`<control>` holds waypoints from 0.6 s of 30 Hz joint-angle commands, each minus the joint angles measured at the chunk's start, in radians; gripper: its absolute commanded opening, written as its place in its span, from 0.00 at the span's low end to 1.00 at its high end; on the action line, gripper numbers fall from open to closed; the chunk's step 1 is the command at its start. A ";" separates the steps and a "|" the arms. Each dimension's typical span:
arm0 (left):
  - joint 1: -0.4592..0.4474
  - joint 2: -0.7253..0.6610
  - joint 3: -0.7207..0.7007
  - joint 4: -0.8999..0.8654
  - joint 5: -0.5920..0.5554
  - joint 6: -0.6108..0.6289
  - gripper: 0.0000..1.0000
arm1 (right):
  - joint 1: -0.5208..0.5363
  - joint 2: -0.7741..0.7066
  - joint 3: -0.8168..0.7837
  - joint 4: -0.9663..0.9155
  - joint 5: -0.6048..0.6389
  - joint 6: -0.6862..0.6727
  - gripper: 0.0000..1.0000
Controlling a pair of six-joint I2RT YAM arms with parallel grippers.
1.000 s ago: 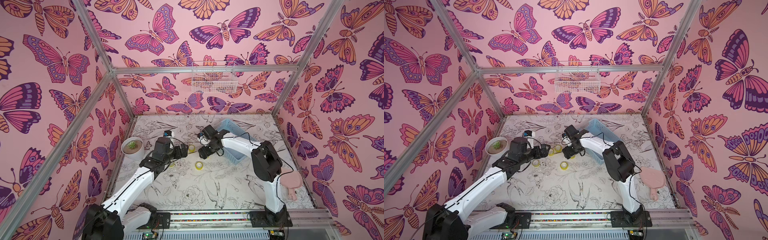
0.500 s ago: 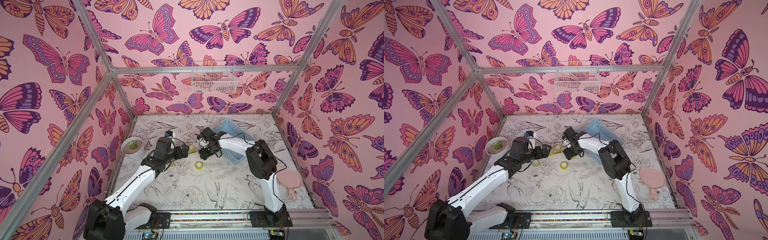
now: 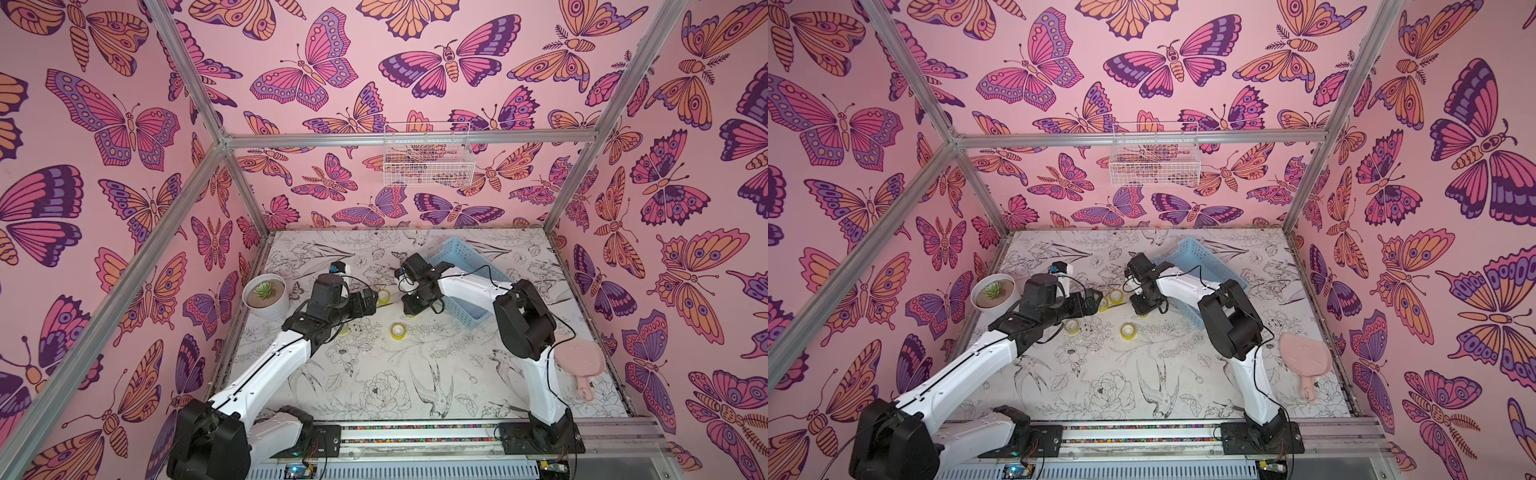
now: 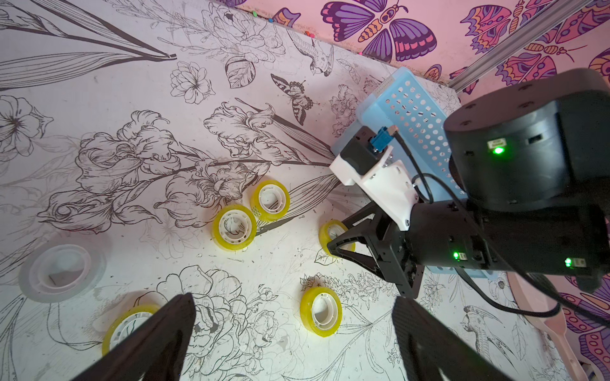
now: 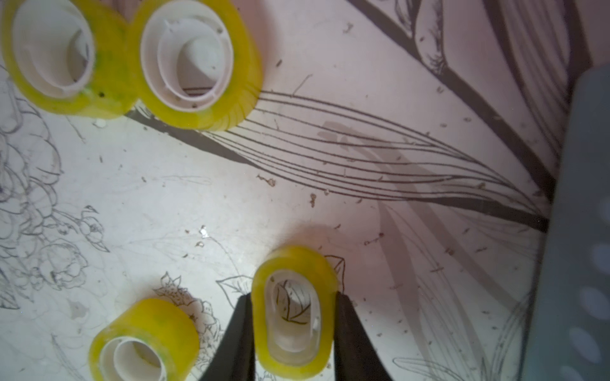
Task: Put the transparent tape into the storage box
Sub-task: Pick up the tape from the center of the board.
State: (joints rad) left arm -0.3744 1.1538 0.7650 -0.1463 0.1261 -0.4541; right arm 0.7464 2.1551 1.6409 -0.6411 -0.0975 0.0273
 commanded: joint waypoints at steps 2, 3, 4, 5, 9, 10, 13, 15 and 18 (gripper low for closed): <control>-0.004 -0.023 0.009 0.030 -0.029 0.017 1.00 | 0.002 -0.042 0.033 -0.052 0.016 0.003 0.16; -0.004 -0.027 0.013 0.029 -0.031 0.024 1.00 | 0.000 -0.048 0.046 -0.062 0.014 0.001 0.14; -0.004 -0.029 0.017 0.030 -0.032 0.027 1.00 | -0.001 -0.051 0.056 -0.070 0.016 0.000 0.11; -0.004 -0.032 0.021 0.029 -0.037 0.031 1.00 | -0.001 -0.054 0.066 -0.076 0.018 0.000 0.09; -0.004 -0.027 0.029 0.031 -0.045 0.037 1.00 | -0.002 -0.042 0.092 -0.099 0.022 -0.008 0.09; -0.004 -0.024 0.025 0.034 -0.046 0.035 1.00 | -0.002 -0.041 0.092 -0.097 0.022 -0.005 0.09; -0.004 -0.010 0.008 0.045 -0.041 0.031 1.00 | -0.001 -0.041 0.094 -0.096 0.018 -0.001 0.09; -0.004 -0.020 0.008 0.047 -0.045 0.027 1.00 | -0.001 -0.054 0.098 -0.103 0.017 0.002 0.18; -0.004 -0.054 0.017 0.042 -0.072 0.029 1.00 | 0.000 -0.065 0.099 -0.127 -0.043 0.001 0.29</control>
State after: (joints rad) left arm -0.3744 1.1351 0.7746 -0.1207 0.0849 -0.4370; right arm 0.7441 2.1101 1.7119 -0.7200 -0.1001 0.0280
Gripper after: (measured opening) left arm 0.998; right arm 0.260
